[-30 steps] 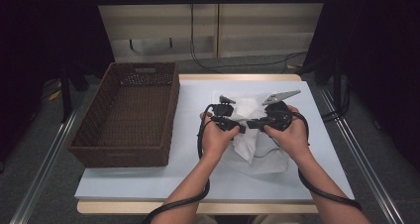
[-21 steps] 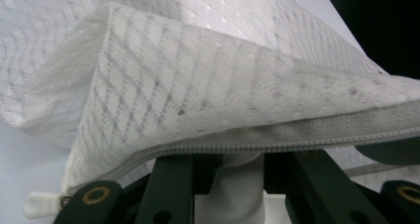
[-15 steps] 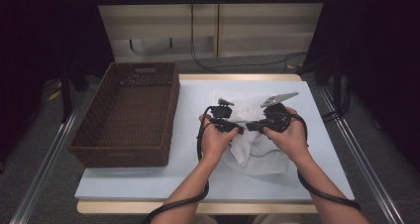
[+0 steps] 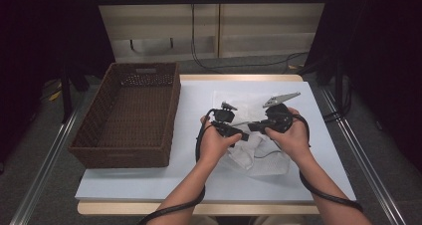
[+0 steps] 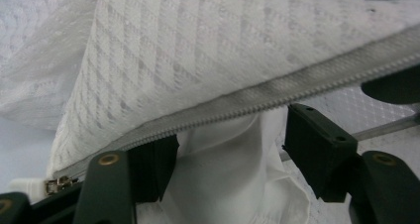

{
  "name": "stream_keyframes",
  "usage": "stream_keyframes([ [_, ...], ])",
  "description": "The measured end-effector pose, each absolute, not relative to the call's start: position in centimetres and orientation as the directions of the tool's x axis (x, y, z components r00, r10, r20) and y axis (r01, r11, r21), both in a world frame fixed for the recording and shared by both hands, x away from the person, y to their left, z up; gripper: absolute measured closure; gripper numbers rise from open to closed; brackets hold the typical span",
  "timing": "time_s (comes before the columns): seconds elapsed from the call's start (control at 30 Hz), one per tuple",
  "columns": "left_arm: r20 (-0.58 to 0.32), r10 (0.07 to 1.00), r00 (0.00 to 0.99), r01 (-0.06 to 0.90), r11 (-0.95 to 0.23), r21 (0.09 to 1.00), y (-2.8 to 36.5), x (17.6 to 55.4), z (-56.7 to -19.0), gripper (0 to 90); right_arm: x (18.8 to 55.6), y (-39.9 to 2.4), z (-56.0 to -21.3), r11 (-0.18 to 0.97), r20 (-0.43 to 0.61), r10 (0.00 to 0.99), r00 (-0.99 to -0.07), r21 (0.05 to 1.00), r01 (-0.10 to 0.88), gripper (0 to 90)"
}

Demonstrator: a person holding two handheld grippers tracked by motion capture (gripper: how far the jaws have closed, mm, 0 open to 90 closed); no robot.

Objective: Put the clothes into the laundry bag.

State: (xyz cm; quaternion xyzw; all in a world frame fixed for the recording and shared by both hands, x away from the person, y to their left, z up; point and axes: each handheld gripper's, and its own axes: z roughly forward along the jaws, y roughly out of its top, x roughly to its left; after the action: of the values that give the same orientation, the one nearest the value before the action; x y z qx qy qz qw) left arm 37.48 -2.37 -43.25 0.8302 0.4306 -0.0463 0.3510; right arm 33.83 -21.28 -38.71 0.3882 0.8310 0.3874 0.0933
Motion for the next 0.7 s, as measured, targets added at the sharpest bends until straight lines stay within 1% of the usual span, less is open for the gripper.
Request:
stream_keyframes([
  [0.03,-0.366,0.680,0.635,0.741,-0.404,0.536,-2.2,37.3,-43.1,34.5,33.8,-21.3,-38.7,0.400,0.147,0.717,-0.681,0.714,0.575,89.5],
  [0.07,-0.365,0.684,0.632,0.743,-0.400,0.536,-2.3,37.2,-43.1,34.3,33.8,-21.3,-38.7,0.400,0.148,0.716,-0.682,0.714,0.575,89.5],
  [0.1,-0.350,0.673,0.652,0.730,-0.434,0.528,-2.0,37.1,-42.9,33.4,33.8,-21.2,-38.7,0.398,0.149,0.717,-0.681,0.714,0.576,89.5],
  [0.23,-0.337,0.665,0.666,0.717,-0.449,0.533,-1.8,36.7,-42.7,32.0,33.8,-21.2,-38.7,0.398,0.149,0.717,-0.680,0.714,0.576,89.5],
  [0.43,-0.326,0.665,0.672,0.709,-0.452,0.541,-1.5,36.2,-42.6,29.6,33.8,-21.3,-38.8,0.398,0.151,0.713,-0.685,0.717,0.572,89.5],
  [0.57,-0.326,0.665,0.672,0.707,-0.446,0.548,-1.4,36.0,-42.5,29.4,33.8,-21.4,-38.8,0.397,0.147,0.717,-0.682,0.718,0.572,89.5],
  [0.63,-0.309,0.665,0.680,0.699,-0.460,0.548,-1.3,35.9,-42.2,29.2,33.9,-21.4,-38.8,0.395,0.150,0.715,-0.682,0.719,0.572,89.5],
  [0.67,-0.317,0.676,0.665,0.709,-0.438,0.553,-1.4,35.8,-42.1,29.1,33.9,-21.4,-38.8,0.397,0.152,0.714,-0.684,0.717,0.573,89.4],
  [0.7,-0.312,0.672,0.672,0.705,-0.453,0.545,-1.2,35.9,-41.9,29.1,33.9,-21.4,-38.8,0.397,0.151,0.715,-0.683,0.717,0.573,89.5],
])
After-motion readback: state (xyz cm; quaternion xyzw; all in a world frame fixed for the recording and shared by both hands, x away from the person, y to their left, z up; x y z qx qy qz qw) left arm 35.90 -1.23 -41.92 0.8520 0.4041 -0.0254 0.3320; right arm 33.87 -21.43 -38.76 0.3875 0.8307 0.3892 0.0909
